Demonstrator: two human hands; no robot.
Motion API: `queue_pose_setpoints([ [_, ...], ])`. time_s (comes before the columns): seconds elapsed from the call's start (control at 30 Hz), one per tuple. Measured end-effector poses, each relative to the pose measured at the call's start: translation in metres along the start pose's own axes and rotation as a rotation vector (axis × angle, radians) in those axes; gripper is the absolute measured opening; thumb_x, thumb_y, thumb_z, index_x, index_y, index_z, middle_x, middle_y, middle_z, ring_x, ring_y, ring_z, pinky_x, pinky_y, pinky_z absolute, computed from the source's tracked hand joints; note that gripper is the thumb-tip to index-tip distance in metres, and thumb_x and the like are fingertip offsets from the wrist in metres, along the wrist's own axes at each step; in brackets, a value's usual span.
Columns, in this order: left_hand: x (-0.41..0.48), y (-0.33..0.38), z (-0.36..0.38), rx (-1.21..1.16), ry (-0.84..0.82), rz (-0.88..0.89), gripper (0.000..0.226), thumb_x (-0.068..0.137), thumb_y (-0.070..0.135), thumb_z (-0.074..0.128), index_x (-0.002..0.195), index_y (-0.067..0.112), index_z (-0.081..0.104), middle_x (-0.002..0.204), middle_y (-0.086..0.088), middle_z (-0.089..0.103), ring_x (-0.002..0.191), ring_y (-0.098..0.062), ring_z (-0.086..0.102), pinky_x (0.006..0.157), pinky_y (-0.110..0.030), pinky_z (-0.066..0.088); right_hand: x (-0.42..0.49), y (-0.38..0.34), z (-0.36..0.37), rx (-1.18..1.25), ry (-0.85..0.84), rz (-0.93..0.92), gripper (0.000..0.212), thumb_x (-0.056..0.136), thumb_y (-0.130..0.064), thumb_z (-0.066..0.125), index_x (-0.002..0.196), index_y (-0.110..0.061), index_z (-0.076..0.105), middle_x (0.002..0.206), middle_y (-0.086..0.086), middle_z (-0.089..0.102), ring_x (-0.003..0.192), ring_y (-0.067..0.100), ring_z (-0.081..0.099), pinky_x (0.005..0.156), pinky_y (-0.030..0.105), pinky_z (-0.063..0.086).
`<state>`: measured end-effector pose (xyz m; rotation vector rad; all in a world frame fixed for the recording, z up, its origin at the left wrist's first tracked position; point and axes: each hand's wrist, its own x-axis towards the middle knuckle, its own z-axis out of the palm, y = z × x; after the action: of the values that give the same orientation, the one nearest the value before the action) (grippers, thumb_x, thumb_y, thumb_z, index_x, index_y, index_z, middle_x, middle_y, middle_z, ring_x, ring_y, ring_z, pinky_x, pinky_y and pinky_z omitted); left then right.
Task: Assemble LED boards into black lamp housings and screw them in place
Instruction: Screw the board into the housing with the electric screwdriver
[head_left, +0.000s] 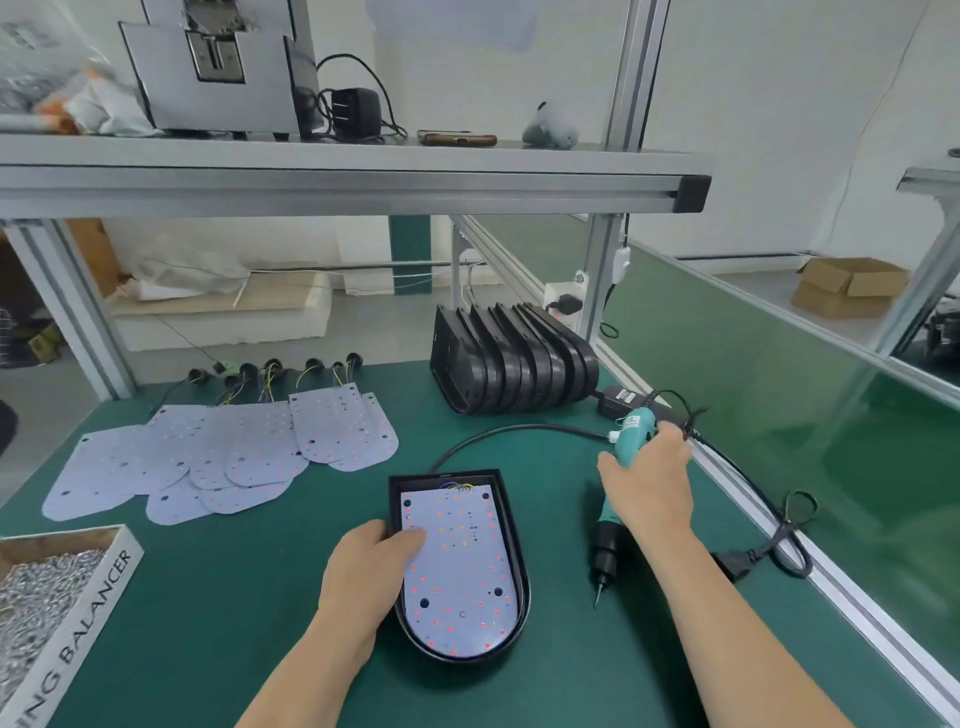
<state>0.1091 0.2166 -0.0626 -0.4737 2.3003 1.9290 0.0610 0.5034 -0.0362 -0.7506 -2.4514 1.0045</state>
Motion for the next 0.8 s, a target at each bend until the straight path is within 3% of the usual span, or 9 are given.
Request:
queue_pose_setpoints([
  [0.07, 0.002, -0.002, 0.0, 0.012, 0.009, -0.002, 0.056, 0.06, 0.038, 0.061, 0.091, -0.009, 0.058, 0.08, -0.006, 0.062, 0.072, -0.02, 0.053, 0.072, -0.036, 0.04, 0.004, -0.005, 0.004, -0.289, 0.129, -0.188, 0.077, 0.078, -0.019, 0.08, 0.141, -0.012, 0.036, 0.132, 0.011, 0.04, 0.112, 0.034, 0.049, 0.087, 0.044, 0.047],
  [0.13, 0.003, -0.004, 0.0, 0.024, 0.018, 0.008, 0.058, 0.06, 0.038, 0.061, 0.092, -0.01, 0.057, 0.078, -0.009, 0.063, 0.071, -0.02, 0.054, 0.071, -0.036, 0.041, 0.01, -0.016, 0.012, -0.518, 0.163, -0.389, 0.065, 0.072, -0.008, 0.077, 0.13, -0.012, 0.048, 0.136, 0.01, 0.042, 0.117, 0.033, 0.044, 0.092, 0.041, 0.042],
  [0.23, 0.005, -0.005, 0.001, 0.026, 0.031, 0.015, 0.059, 0.059, 0.038, 0.061, 0.092, -0.01, 0.057, 0.076, -0.012, 0.064, 0.069, -0.021, 0.054, 0.07, -0.035, 0.041, 0.024, -0.041, 0.033, -0.788, -0.055, -0.562, 0.041, 0.081, -0.012, 0.067, 0.121, -0.014, 0.058, 0.127, 0.005, 0.054, 0.119, 0.028, 0.044, 0.093, 0.036, 0.041],
  [0.37, 0.007, -0.006, 0.002, 0.021, 0.045, 0.031, 0.058, 0.059, 0.038, 0.061, 0.09, -0.011, 0.055, 0.075, -0.006, 0.06, 0.068, -0.02, 0.051, 0.07, -0.035, 0.039, 0.046, -0.059, 0.055, -0.908, -0.319, -0.55, 0.049, 0.083, -0.003, 0.065, 0.13, -0.009, 0.052, 0.13, 0.01, 0.055, 0.122, 0.028, 0.046, 0.094, 0.036, 0.045],
  [0.47, 0.004, -0.005, 0.002, 0.0, 0.078, 0.038, 0.051, 0.059, 0.039, 0.06, 0.082, -0.006, 0.054, 0.071, -0.005, 0.058, 0.066, -0.021, 0.049, 0.068, -0.034, 0.038, 0.056, -0.06, 0.059, -0.873, -0.362, -0.575, 0.05, 0.083, 0.004, 0.064, 0.131, -0.005, 0.051, 0.13, 0.015, 0.05, 0.121, 0.032, 0.049, 0.092, 0.04, 0.049],
  [0.57, 0.0, -0.003, 0.002, -0.021, 0.105, 0.055, 0.035, 0.06, 0.04, 0.059, 0.067, 0.01, 0.042, 0.067, -0.005, 0.049, 0.066, -0.021, 0.041, 0.067, -0.034, 0.032, 0.054, -0.058, 0.056, -0.757, -0.401, -0.65, 0.038, 0.084, 0.009, 0.057, 0.118, -0.006, 0.05, 0.119, 0.014, 0.044, 0.104, 0.034, 0.056, 0.077, 0.041, 0.048],
  [0.7, -0.002, -0.005, 0.003, -0.068, 0.138, 0.084, 0.043, 0.064, 0.042, 0.06, 0.074, 0.001, 0.051, 0.074, -0.02, 0.059, 0.068, -0.023, 0.048, 0.069, -0.037, 0.039, 0.028, -0.068, 0.05, -0.269, -0.383, -0.618, 0.021, 0.092, 0.005, 0.047, 0.101, -0.013, 0.055, 0.106, 0.007, 0.049, 0.086, 0.033, 0.057, 0.073, 0.042, 0.048],
  [0.77, -0.005, -0.004, 0.005, -0.11, 0.175, 0.118, 0.033, 0.065, 0.041, 0.061, 0.063, 0.012, 0.047, 0.062, -0.003, 0.052, 0.065, -0.023, 0.044, 0.067, -0.035, 0.035, 0.007, -0.083, 0.041, 0.044, -0.44, -0.494, 0.018, 0.095, 0.0, 0.05, 0.098, -0.015, 0.06, 0.098, 0.008, 0.062, 0.081, 0.024, 0.065, 0.069, 0.039, 0.056],
  [0.8, -0.006, -0.004, 0.005, -0.139, 0.186, 0.137, 0.031, 0.069, 0.039, 0.064, 0.057, 0.018, 0.044, 0.057, 0.005, 0.048, 0.064, -0.023, 0.041, 0.065, -0.035, 0.033, -0.005, -0.09, 0.035, 0.189, -0.492, -0.417, 0.018, 0.094, 0.0, 0.052, 0.099, -0.015, 0.062, 0.093, 0.007, 0.066, 0.072, 0.016, 0.067, 0.059, 0.033, 0.056],
])
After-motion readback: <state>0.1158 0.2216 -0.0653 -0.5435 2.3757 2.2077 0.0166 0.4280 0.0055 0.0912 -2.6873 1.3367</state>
